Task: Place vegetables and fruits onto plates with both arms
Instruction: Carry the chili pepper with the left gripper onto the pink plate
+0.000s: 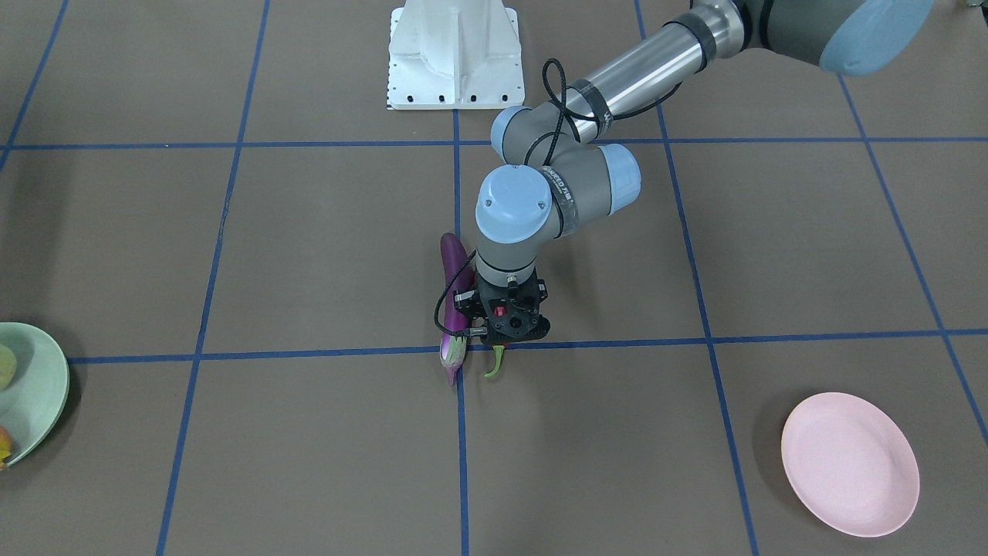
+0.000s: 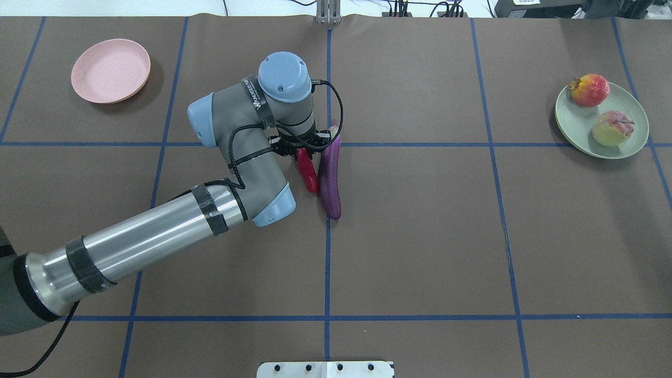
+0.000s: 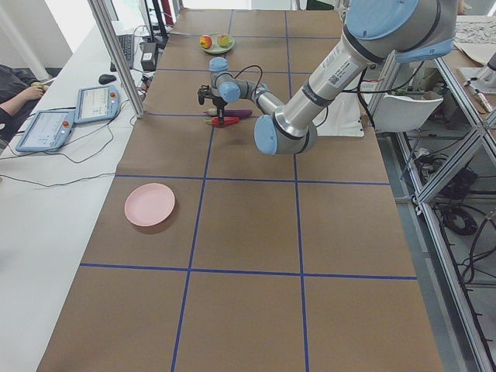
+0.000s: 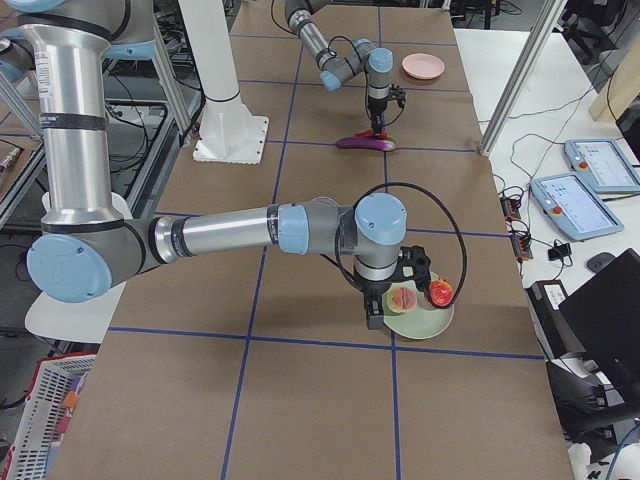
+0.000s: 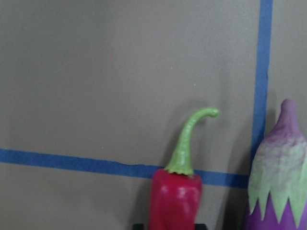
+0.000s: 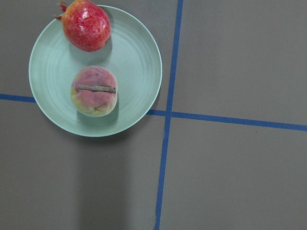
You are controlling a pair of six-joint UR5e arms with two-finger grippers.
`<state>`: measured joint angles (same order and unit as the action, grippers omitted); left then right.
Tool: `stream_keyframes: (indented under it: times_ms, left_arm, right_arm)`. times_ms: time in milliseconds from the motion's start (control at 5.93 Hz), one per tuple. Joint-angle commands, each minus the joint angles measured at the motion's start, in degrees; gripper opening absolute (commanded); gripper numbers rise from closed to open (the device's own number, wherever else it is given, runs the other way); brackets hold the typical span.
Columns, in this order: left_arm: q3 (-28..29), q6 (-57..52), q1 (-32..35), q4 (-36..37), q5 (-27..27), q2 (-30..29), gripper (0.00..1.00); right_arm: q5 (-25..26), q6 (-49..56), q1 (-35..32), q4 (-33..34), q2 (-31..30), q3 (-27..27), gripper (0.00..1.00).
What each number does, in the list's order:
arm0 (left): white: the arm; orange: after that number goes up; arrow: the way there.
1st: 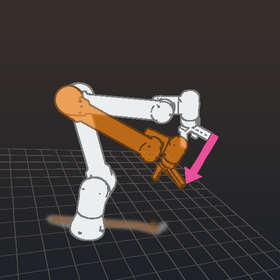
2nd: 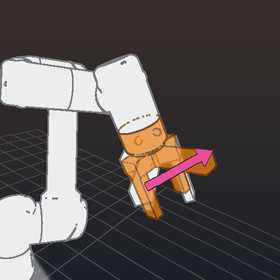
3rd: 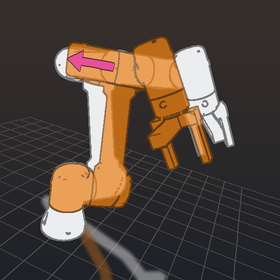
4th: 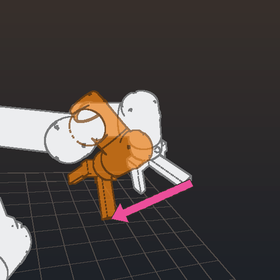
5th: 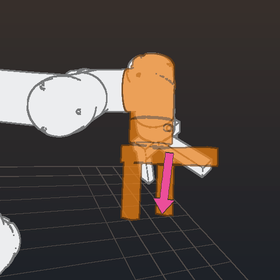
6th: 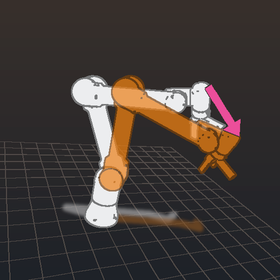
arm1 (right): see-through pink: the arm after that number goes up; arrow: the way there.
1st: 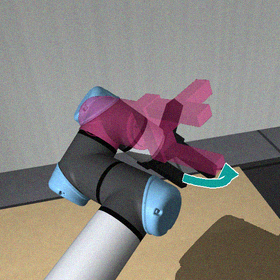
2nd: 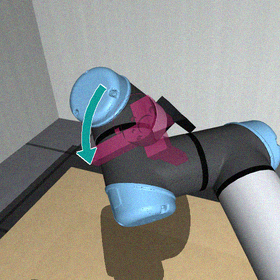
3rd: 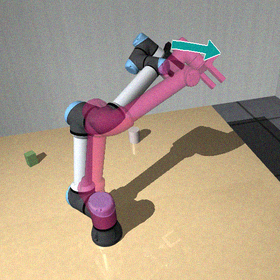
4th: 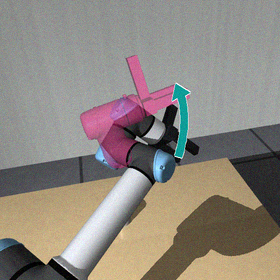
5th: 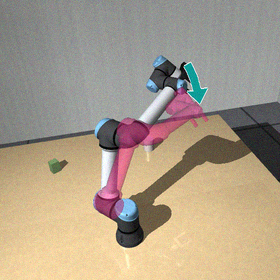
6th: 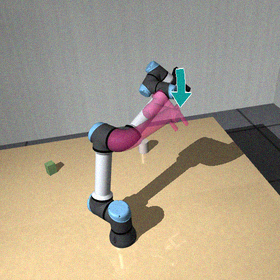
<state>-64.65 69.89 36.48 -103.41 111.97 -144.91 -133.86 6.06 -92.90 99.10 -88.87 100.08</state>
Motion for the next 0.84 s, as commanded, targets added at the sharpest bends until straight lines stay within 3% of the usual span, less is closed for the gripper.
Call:
stream_keyframes:
  times_ms: [0,337,506,675]
  left_arm:
    - [-0.39,-2.28,4.01,0.13,0.44,0.06,0.00]
    - [1.87,-22.67,12.95,1.01,1.23,0.59,0.00]
    - [8.42,-39.75,19.01,2.58,7.23,0.68,0.00]
    - [12.31,-53.58,23.51,2.68,7.73,1.55,0.00]
  right_arm:
    - [-0.78,0.00,0.00,0.05,0.01,-0.06,1.00]
    - [-0.79,0.00,0.09,0.05,0.01,-0.06,1.00]
    - [-0.88,0.00,0.09,0.05,0.01,-0.15,1.00]
    - [-0.88,0.00,0.09,-0.04,0.01,-0.06,1.00]
